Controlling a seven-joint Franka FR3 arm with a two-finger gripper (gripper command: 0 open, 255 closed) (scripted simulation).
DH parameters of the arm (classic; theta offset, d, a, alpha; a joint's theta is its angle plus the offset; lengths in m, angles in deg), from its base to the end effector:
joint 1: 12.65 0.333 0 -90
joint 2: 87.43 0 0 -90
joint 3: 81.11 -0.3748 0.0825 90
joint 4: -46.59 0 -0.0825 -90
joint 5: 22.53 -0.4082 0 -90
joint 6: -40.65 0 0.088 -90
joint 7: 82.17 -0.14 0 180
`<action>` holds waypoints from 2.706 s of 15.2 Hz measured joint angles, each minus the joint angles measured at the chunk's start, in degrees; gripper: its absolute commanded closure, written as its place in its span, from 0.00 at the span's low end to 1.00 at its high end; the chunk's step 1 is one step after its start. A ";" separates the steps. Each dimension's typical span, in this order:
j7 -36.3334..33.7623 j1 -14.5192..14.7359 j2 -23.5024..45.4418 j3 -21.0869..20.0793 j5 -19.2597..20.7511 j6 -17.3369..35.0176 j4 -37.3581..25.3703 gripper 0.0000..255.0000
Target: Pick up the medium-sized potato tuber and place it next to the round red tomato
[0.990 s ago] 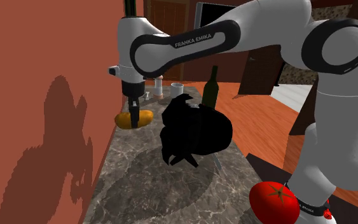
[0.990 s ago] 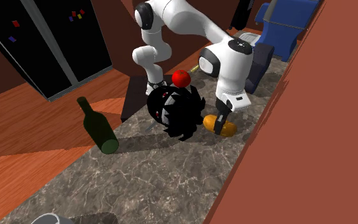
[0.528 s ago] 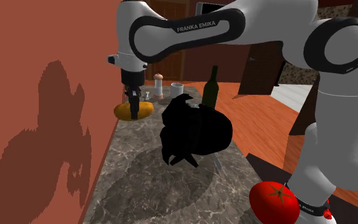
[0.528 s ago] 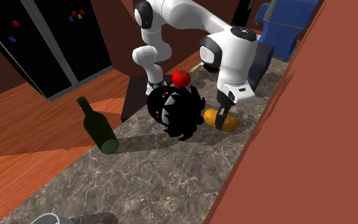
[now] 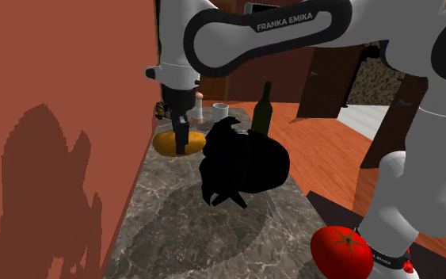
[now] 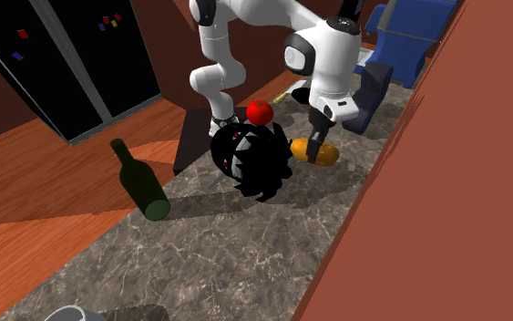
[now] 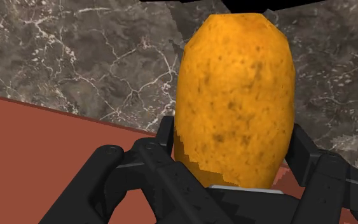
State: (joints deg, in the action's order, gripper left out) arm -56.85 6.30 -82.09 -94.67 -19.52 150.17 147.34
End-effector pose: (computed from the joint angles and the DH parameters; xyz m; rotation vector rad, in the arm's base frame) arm 0.5350 0.3287 0.5317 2.7164 1.5260 0.1001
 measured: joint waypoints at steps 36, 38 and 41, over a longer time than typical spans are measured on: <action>-29.47 22.69 -51.57 -19.94 -23.54 -8.07 40.25 1.00; -32.15 23.97 -52.34 -21.91 -25.03 -9.22 39.37 1.00; -34.45 25.45 -53.47 -23.95 -26.85 -9.10 40.18 1.00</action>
State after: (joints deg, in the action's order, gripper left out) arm -91.30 31.75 -135.57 -118.62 -46.38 141.07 187.52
